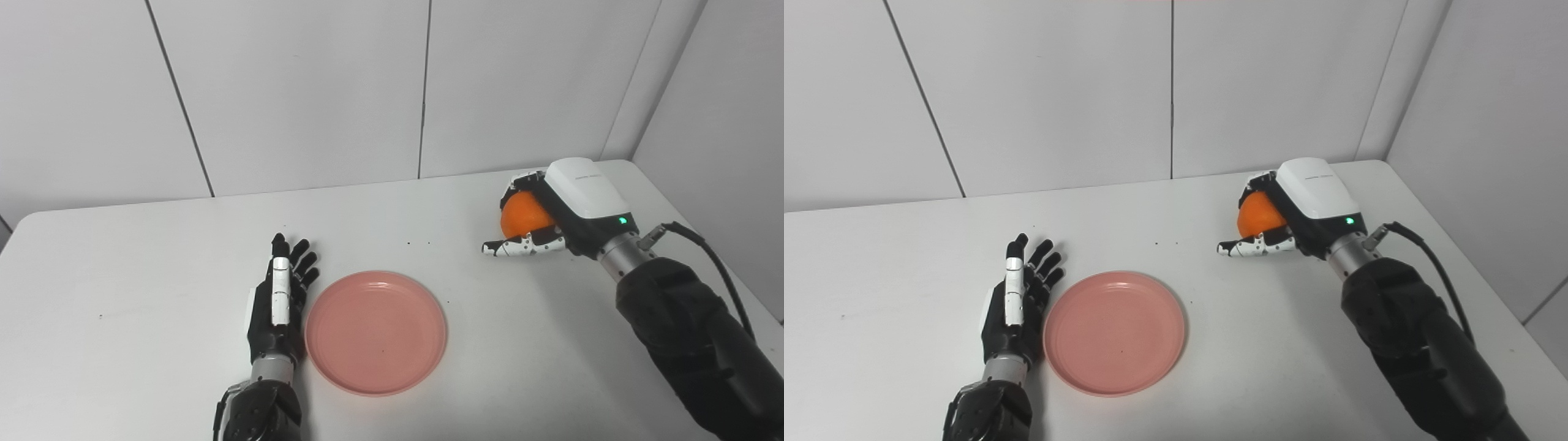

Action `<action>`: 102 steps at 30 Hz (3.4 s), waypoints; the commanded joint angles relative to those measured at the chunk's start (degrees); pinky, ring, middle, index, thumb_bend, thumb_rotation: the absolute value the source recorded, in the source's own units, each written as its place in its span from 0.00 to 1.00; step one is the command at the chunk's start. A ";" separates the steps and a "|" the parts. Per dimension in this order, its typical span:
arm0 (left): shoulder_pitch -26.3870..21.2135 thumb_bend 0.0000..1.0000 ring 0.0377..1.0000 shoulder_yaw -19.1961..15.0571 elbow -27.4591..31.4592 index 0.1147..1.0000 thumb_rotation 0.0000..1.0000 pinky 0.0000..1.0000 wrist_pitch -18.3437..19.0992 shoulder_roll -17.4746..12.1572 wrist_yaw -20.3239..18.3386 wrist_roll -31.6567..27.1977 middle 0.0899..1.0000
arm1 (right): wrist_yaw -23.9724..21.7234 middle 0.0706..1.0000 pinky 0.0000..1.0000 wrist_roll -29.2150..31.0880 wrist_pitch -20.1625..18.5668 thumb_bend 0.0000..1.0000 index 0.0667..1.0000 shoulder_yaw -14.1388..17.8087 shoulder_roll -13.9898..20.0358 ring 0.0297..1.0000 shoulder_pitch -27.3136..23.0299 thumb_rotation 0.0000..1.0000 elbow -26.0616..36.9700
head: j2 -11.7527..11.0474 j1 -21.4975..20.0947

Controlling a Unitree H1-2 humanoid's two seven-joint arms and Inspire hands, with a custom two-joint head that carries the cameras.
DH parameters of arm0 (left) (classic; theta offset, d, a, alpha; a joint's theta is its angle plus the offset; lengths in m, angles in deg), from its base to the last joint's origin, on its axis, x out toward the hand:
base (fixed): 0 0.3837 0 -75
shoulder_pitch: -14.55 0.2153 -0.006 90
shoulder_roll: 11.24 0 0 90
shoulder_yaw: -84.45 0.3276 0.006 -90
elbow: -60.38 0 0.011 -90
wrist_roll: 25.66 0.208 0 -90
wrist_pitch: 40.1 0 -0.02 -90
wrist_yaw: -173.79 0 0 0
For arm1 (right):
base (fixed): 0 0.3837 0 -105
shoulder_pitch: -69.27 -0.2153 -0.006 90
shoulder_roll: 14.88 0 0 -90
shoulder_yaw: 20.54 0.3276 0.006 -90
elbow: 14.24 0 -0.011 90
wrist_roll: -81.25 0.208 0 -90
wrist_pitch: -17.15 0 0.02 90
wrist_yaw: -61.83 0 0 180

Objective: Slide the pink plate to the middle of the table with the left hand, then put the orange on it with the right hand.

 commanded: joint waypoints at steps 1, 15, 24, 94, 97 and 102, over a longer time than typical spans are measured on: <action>4.47 0.76 0.87 0.88 -3.39 0.98 0.89 0.88 1.64 7.45 2.40 0.65 0.89 | 0.06 0.18 0.10 1.44 2.22 0.54 0.23 1.21 0.03 0.13 -1.06 0.42 3.55 | 0.02 1.01; 4.47 0.75 0.86 3.25 -5.17 0.98 0.92 0.86 -0.51 7.69 4.23 1.64 0.88 | -3.97 0.22 0.13 4.19 5.24 0.53 0.28 -2.21 -4.57 0.16 -1.23 0.44 7.17 | 0.03 4.44; 4.45 0.75 0.85 3.18 -5.14 0.98 0.92 0.85 -0.34 7.79 4.62 1.37 0.88 | -6.22 0.22 0.13 3.72 4.31 0.54 0.29 -4.45 -9.12 0.17 -2.25 0.40 10.26 | -0.19 4.31; 4.30 0.74 0.95 2.73 -5.15 1.00 0.92 0.88 0.71 7.85 4.42 0.02 0.99 | -2.20 0.32 0.23 -7.15 14.05 0.60 0.38 -14.37 -15.62 0.26 -3.30 0.44 -9.09 | 0.54 3.70; 4.28 0.74 0.96 2.79 -5.11 0.99 0.92 0.88 0.82 7.77 4.30 0.00 0.98 | -1.48 0.33 0.25 -7.18 14.39 0.62 0.37 -14.22 -15.68 0.29 -3.05 0.43 -9.74 | 0.54 3.70; 4.34 0.74 0.95 2.97 -4.68 0.97 0.93 0.88 1.26 7.55 4.37 0.28 0.94 | 0.55 0.39 0.33 -8.21 15.11 0.64 0.43 -14.57 -15.59 0.36 -2.76 0.46 -10.89 | 0.60 3.62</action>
